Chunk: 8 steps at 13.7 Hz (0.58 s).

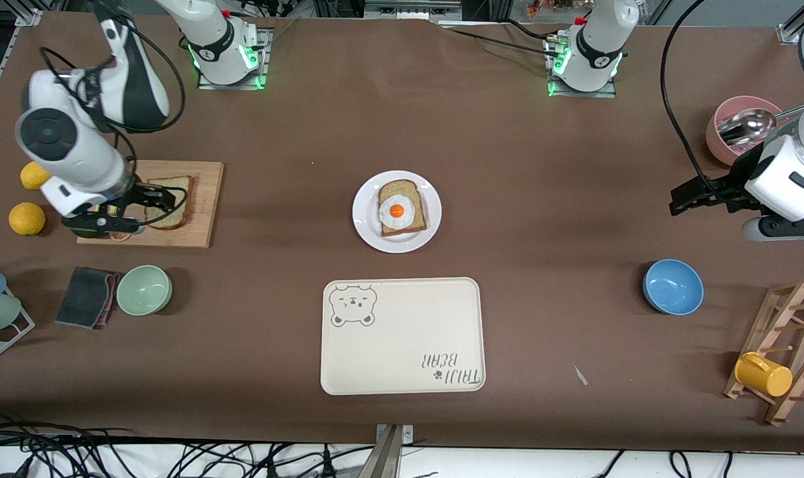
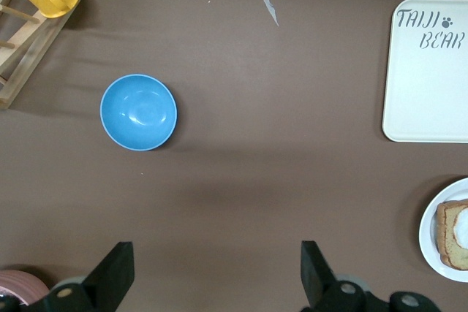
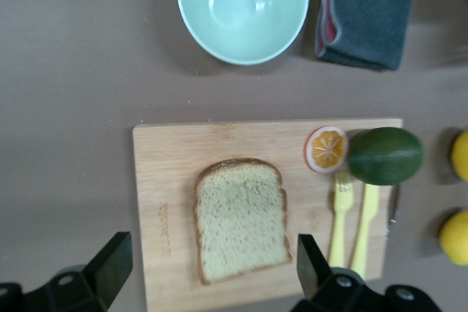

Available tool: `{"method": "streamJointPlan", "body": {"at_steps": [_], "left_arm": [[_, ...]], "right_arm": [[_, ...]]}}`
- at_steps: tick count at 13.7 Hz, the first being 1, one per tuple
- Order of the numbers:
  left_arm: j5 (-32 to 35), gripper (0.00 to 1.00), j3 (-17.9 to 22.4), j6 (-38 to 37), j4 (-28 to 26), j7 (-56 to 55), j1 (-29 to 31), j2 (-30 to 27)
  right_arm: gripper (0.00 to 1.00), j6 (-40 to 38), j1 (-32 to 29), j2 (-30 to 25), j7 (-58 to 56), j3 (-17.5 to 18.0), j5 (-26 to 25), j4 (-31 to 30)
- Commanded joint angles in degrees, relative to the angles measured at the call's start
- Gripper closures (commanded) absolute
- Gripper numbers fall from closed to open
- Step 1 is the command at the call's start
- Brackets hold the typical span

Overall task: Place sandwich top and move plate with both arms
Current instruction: 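Reach the right gripper down to the bread slice on the cutting board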

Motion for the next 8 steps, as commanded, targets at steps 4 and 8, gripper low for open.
{"method": "streamJointPlan", "body": {"at_steps": [4,8], "left_arm": [[-2.0,0.0,0.2,-0.8,0.8,0.4,0.0,-0.2],[-2.1,0.0,0.2,-0.8,0.8,0.4,0.3,-0.2]], "right_arm": [[0.02,15.5,-0.3,1.8,12.7,0.2,-8.6,-11.2],[0.11,17.5,-0.3,5.8,13.3,-0.7,-10.6,-11.1]]}}
